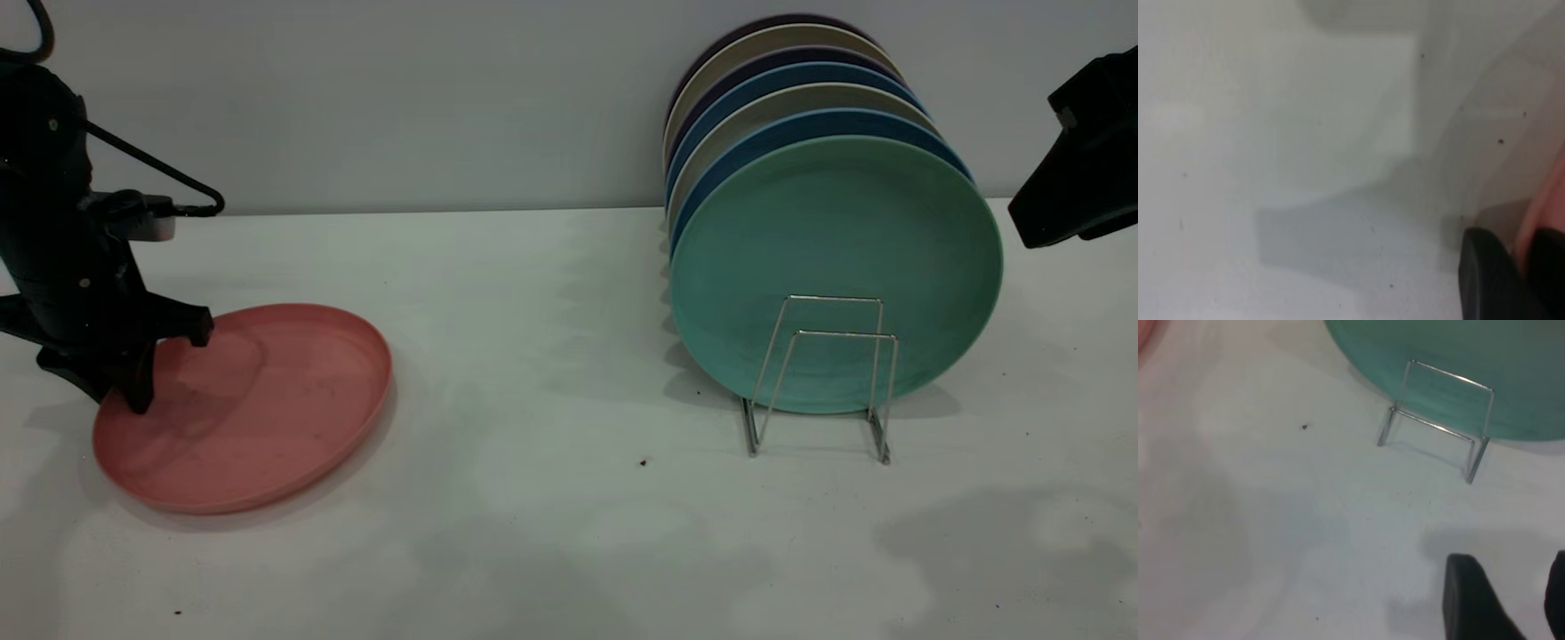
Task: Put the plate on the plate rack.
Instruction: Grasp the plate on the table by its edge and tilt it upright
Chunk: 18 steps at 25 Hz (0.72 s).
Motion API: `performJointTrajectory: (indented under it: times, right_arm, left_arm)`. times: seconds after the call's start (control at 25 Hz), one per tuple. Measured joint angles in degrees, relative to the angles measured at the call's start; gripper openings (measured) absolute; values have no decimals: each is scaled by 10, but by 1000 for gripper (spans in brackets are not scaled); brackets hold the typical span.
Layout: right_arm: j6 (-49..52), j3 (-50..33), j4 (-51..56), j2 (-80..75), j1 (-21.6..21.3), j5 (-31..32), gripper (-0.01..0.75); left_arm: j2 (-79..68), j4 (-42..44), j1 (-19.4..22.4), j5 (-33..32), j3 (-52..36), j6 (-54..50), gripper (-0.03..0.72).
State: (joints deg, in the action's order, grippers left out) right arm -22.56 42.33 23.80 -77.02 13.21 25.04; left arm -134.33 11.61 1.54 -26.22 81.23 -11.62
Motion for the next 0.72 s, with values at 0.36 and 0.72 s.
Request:
performJointTrajectory:
  times: [0.36, 0.72]
  right_arm:
    - [0, 0, 0, 0, 0, 3, 293]
    - [-52, 18, 28, -2, 0, 62, 293]
  left_arm:
    - [7, -3, 0, 6, 3, 63, 98]
    - [83, -23, -38, 7, 3, 213, 36]
